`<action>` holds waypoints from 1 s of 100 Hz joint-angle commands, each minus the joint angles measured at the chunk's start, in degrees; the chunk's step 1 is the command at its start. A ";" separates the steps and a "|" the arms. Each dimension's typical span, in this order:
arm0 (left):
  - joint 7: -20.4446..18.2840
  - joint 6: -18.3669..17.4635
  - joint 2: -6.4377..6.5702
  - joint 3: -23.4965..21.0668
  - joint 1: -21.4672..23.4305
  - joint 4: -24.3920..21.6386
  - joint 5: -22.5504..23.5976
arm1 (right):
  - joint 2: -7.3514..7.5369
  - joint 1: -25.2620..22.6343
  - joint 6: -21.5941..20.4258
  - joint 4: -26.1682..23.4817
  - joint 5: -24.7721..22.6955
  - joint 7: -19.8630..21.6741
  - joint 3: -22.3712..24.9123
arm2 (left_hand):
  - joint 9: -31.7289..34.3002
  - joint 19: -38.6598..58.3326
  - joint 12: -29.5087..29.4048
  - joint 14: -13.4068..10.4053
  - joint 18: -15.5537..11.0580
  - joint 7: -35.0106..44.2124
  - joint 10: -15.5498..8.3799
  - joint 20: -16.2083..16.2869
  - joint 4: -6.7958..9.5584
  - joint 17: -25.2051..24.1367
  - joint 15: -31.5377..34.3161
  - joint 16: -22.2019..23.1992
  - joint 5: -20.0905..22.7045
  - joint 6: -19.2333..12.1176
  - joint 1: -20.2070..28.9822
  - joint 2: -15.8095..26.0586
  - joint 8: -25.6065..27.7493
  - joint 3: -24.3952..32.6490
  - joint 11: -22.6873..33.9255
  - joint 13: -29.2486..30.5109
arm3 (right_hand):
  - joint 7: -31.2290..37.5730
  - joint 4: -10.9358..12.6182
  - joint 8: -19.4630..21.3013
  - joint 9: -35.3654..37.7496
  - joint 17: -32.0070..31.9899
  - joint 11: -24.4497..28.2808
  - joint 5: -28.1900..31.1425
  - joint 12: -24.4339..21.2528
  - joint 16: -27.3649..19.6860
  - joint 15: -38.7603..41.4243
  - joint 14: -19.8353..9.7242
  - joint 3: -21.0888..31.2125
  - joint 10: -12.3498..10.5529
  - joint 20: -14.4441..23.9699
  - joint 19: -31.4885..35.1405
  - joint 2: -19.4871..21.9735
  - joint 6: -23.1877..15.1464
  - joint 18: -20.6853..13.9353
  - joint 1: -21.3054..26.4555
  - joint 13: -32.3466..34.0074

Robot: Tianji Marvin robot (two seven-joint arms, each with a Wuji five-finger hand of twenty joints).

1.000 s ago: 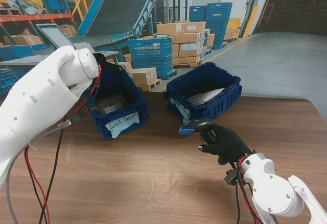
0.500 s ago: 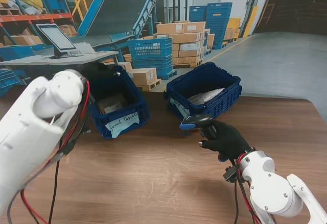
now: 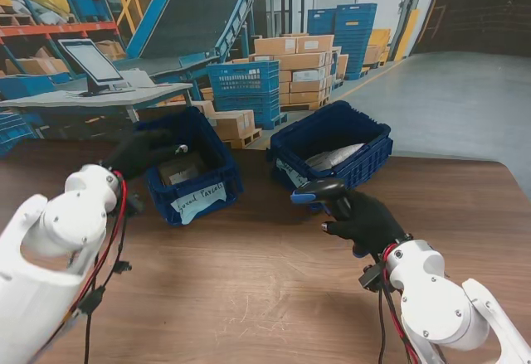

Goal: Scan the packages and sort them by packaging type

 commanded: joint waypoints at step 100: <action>8.40 -17.57 -2.41 1.57 14.11 -1.69 -5.71 | 1.03 -1.08 1.37 5.13 -1.63 7.98 6.10 | -1.00 -2.27 -0.23 -0.18 -1.10 -0.23 1.06 -1.56 1.96 -0.95 -0.23 -1.35 1.08 0.60 2.85 2.51 -0.41 -1.69 -0.50 -2.31 | 0.18 0.02 0.13 0.83 0.02 0.95 0.58 0.84 1.84 3.48 -4.70 1.83 2.45 0.45 0.59 1.56 -2.59 0.22 4.97 3.93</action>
